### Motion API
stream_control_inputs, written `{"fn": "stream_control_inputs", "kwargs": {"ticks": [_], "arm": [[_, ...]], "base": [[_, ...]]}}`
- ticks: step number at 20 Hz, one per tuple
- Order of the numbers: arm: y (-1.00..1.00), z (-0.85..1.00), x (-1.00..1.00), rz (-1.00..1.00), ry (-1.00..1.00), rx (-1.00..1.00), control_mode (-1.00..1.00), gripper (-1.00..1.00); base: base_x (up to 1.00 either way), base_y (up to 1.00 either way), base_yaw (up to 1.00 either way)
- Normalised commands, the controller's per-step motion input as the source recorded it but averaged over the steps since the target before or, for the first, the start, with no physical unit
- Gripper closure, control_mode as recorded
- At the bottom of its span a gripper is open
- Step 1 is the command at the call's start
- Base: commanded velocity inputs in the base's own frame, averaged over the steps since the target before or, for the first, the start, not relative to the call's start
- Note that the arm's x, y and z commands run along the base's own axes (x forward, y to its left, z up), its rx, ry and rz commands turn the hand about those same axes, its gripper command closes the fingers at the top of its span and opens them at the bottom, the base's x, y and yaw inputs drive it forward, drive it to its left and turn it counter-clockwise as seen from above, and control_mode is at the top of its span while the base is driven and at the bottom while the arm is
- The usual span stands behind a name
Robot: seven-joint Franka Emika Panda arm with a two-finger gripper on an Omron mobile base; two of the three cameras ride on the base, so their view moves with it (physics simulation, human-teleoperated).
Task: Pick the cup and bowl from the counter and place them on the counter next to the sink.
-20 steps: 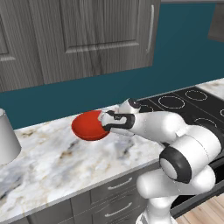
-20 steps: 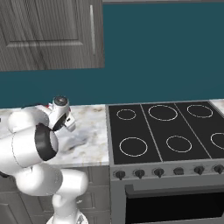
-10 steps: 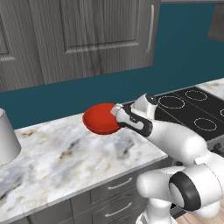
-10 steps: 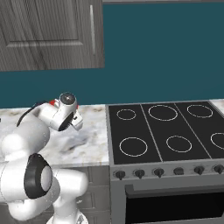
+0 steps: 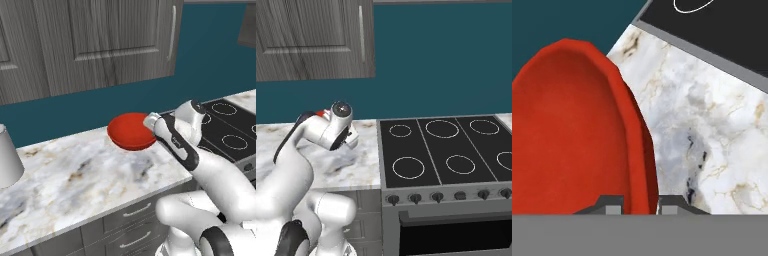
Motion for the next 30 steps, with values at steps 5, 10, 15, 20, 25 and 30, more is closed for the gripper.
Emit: {"fn": "stream_control_inputs", "kwargs": {"ticks": [5,10,15,20,25,30], "arm": [[-0.35,0.34,-0.44,0.0,0.0,0.03,-1.0,1.0],[-0.36,0.23,-0.48,0.0,0.0,0.01,-1.0,1.0],[-0.18,0.28,-0.72,0.0,-0.01,0.04,-1.0,1.0],[-0.03,0.33,-0.83,0.0,-0.04,0.06,-1.0,1.0],[0.0,0.28,-0.82,0.0,-0.06,0.06,-1.0,1.0],[0.0,0.04,-0.38,0.0,-0.05,0.01,-1.0,1.0]], "base": [[0.0,0.0,0.0],[0.0,0.0,0.0],[0.0,0.0,0.0],[0.0,0.0,0.0],[0.0,0.0,0.0],[0.0,0.0,0.0]]}}
